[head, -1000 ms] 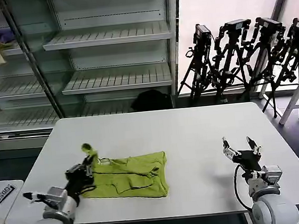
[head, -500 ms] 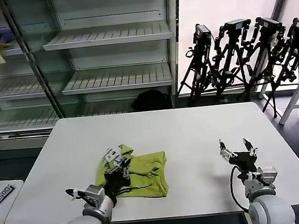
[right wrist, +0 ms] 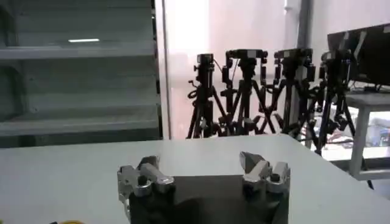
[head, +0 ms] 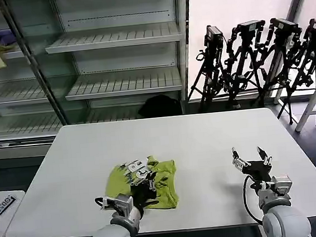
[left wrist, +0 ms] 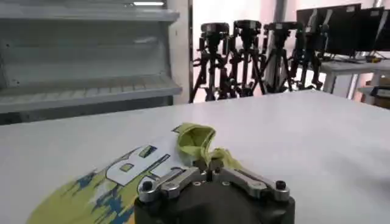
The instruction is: Fold and organize the clothes.
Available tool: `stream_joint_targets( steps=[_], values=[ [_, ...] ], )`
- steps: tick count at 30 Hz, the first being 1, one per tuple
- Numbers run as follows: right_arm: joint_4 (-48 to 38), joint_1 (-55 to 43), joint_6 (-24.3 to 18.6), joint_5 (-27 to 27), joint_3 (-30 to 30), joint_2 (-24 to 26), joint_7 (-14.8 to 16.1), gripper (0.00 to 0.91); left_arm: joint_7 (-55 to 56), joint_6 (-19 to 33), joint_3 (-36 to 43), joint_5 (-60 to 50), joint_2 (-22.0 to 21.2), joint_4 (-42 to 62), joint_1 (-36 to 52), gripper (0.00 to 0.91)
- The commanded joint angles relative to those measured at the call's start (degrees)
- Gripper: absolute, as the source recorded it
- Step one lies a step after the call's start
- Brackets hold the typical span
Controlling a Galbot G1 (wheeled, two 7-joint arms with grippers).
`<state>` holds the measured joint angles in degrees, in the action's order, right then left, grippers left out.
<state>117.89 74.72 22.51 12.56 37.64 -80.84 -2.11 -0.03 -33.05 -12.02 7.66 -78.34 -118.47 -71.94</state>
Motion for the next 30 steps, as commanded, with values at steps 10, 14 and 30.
stream_joint_targets(
  steps=[10, 14, 30],
  values=[
    [0.26, 0.13, -0.09, -0.87, -0.9, -0.56, -0.17, 0.907, 3.94, -0.21, 4.05, -0.9, -3.24, 3.27, 1.25, 0.01],
    [0.41, 0.21, -0.04, -1.14, -0.98, -0.57, -0.19, 0.907, 5.32, -0.18, 4.71, 0.21, -4.05, 3.45, 2.01, 0.907],
    [0.71, 0.33, 0.17, -1.95, -2.32, -0.67, 0.21, 0.907, 7.43, -0.07, 7.17, 2.2, -5.77, 2.05, 2.52, 0.907]
  ],
)
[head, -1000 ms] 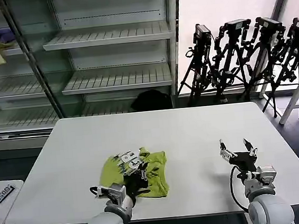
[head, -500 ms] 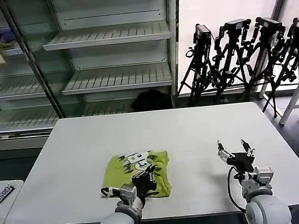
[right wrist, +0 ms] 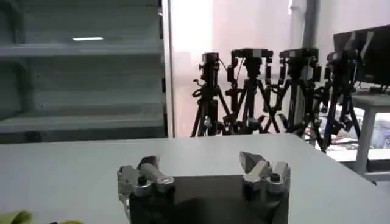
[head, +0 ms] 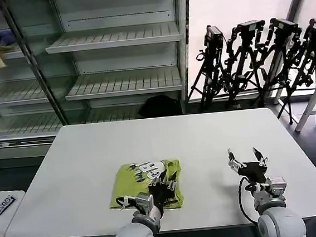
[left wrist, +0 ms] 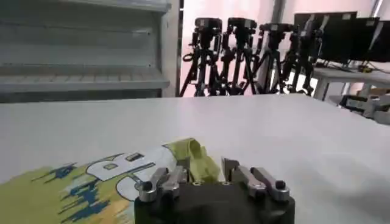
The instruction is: Fold and organize the clothes.
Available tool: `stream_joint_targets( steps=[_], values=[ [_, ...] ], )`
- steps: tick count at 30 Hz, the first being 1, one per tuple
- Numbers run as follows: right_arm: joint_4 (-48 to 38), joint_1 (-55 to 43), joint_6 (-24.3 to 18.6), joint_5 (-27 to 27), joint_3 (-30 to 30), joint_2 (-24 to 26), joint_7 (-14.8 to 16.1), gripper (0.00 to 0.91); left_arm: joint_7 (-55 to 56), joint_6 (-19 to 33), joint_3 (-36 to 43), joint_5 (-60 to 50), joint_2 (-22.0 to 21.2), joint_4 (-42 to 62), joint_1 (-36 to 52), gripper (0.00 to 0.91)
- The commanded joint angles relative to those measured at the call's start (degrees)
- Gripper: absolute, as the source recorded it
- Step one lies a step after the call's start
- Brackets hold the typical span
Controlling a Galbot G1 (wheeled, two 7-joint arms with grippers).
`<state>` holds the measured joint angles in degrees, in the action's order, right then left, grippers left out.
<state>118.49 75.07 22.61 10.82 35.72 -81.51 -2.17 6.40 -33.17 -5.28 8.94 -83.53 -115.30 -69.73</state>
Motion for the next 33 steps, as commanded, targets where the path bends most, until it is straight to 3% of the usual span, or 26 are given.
stream_joint_targets(
  steps=[1, 7, 13, 20, 33],
  values=[
    [0.11, 0.03, 0.06, -0.34, -0.72, 0.02, 0.64, 0.907, 1.01, 0.07, -0.21, 1.3, -0.41, -1.68, 0.4, 0.907],
    [-0.05, 0.15, -0.47, -0.87, -2.08, 0.08, 1.5, 0.907, 0.66, 0.23, -9.27, 6.91, 5.1, -6.86, 1.16, 0.907],
    [-0.79, 0.08, -0.71, -1.68, -2.82, -0.12, 1.28, 0.907, -1.26, 0.53, -25.24, 9.34, 10.41, -4.48, -1.05, 0.907],
    [-0.72, 0.16, -0.56, -2.37, -3.1, -0.07, 1.17, 0.907, -3.44, 2.17, -24.65, 6.95, 8.71, -0.41, -7.15, 0.907],
    [-0.72, 0.88, -0.81, -2.35, -2.71, 0.08, 1.15, 0.907, -3.35, 2.16, -24.66, 8.13, 7.28, 2.52, -6.55, 0.907]
  ],
)
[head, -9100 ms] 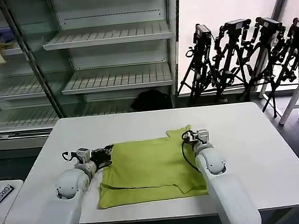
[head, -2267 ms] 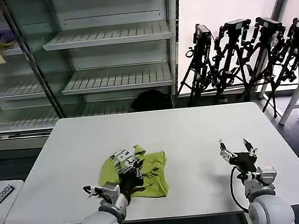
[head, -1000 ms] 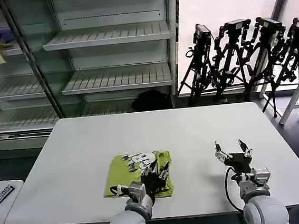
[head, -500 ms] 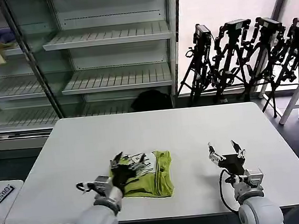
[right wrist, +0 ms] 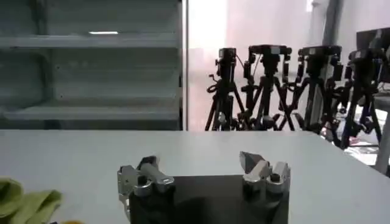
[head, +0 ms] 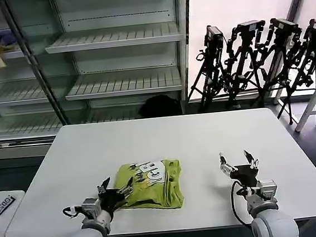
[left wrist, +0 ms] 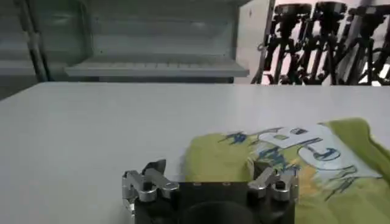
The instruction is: Fold and organize the clothes.
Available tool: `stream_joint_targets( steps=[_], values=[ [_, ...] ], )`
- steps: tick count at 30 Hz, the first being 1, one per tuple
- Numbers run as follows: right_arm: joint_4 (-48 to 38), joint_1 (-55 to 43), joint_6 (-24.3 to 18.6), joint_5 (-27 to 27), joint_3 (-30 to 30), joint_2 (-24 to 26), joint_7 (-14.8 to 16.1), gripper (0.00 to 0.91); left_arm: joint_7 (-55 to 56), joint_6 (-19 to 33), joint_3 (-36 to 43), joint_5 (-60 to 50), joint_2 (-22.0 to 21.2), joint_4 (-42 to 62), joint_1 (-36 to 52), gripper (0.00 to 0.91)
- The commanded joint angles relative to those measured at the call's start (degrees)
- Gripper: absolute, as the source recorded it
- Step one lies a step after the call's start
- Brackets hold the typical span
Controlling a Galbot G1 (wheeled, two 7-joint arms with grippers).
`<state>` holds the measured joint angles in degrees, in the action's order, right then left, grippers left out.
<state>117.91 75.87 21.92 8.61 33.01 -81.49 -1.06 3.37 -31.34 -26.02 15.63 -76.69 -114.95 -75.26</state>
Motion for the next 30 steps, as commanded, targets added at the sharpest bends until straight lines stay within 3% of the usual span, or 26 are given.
stream_joint_targets(
  steps=[1, 19, 22, 23, 24, 25, 27, 30],
  values=[
    [-0.16, 0.12, -0.15, -0.15, 0.03, 0.08, 0.02, 0.907, -0.16, 0.27, -4.04, 2.13, 0.44, 2.13, -0.89, 0.907],
    [-0.06, 0.1, -0.21, -0.16, 0.53, -0.2, -0.2, 0.907, -0.24, -0.58, -2.16, 4.67, -1.08, 1.18, -2.27, 0.887],
    [-0.1, 0.0, -0.21, -0.18, 0.47, -0.27, -0.3, 0.907, -0.31, -0.61, -1.91, 4.95, -1.3, 0.8, -2.5, 0.574],
    [-0.11, -0.06, -0.2, -0.2, 0.46, -0.31, -0.31, 0.907, -0.37, -0.62, -1.79, 5.04, -1.35, 0.69, -2.55, 0.383],
    [-0.13, -0.12, -0.2, -0.2, 0.45, -0.34, -0.35, 0.907, -0.39, -0.63, -1.75, 5.12, -1.4, 0.64, -2.58, 0.292],
    [-0.15, -0.16, -0.2, -0.21, 0.43, -0.37, -0.4, 0.907, -0.4, -0.64, -1.58, 5.38, -1.48, 0.5, -2.64, 0.101],
    [-0.18, -0.2, -0.2, -0.27, 0.4, -0.41, -0.46, 0.907, -0.41, -0.74, -1.42, 5.92, -1.62, 0.35, -2.72, 0.02],
    [-0.15, -0.23, -0.19, -0.32, 0.42, -0.46, -0.51, 0.907, -0.46, -0.93, -1.1, 6.3, -1.85, 0.5, -2.73, 0.02]
  ],
)
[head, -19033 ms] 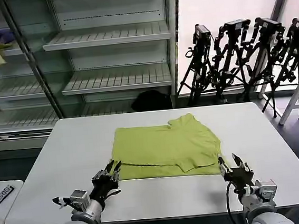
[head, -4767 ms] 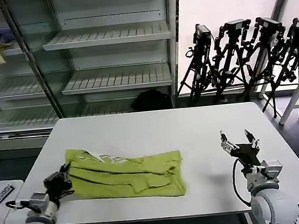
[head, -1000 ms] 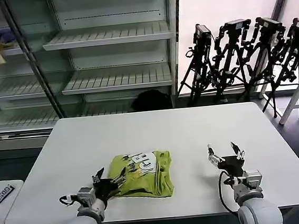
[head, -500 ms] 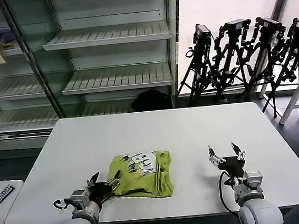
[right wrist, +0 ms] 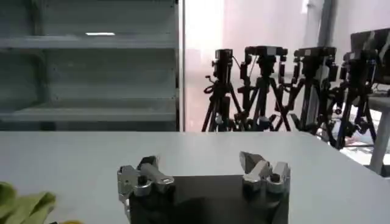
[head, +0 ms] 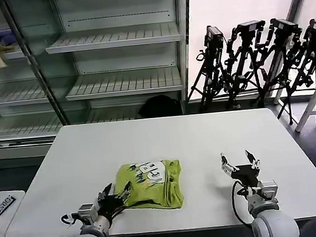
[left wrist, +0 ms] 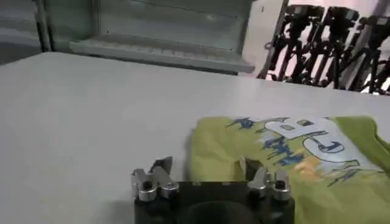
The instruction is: Fold and organize the clothes.
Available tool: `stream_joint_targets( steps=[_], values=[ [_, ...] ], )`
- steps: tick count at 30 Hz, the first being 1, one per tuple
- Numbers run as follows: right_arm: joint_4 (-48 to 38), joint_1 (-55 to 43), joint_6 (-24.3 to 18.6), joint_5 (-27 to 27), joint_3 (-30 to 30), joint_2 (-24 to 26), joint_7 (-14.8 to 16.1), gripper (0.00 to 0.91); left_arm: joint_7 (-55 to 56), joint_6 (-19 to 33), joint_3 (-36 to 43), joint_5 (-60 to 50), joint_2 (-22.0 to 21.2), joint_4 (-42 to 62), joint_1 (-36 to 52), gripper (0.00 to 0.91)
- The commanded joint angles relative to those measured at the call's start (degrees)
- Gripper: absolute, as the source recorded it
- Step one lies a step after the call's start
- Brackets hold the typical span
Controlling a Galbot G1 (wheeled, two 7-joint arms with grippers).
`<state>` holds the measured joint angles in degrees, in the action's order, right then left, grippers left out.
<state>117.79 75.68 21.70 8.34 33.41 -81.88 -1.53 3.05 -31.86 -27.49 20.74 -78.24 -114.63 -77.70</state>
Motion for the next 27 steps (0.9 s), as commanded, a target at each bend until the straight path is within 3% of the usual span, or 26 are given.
stream_joint_targets(
  steps=[1, 10, 17, 27],
  values=[
    [-0.01, -0.04, 0.04, -0.06, 0.05, -0.06, -0.09, 0.907, -0.19, -0.41, 0.47, 1.24, -0.36, 0.29, -0.28, 0.02],
    [0.07, -0.12, 0.06, -0.07, 0.19, -0.09, -0.2, 0.907, -0.08, -0.33, 0.64, 3.73, -0.51, 0.62, 0.25, 0.02],
    [0.18, -0.15, 0.07, -0.05, 0.22, -0.08, -0.23, 0.907, -0.06, 6.12, -0.04, 2.15, -0.45, 0.76, 0.06, 0.0],
    [0.26, -0.28, 0.05, 0.31, 0.77, 0.42, -0.12, 0.907, -4.99, 10.37, -10.66, -1.81, 2.83, -0.59, 1.3, 0.0]
  ],
)
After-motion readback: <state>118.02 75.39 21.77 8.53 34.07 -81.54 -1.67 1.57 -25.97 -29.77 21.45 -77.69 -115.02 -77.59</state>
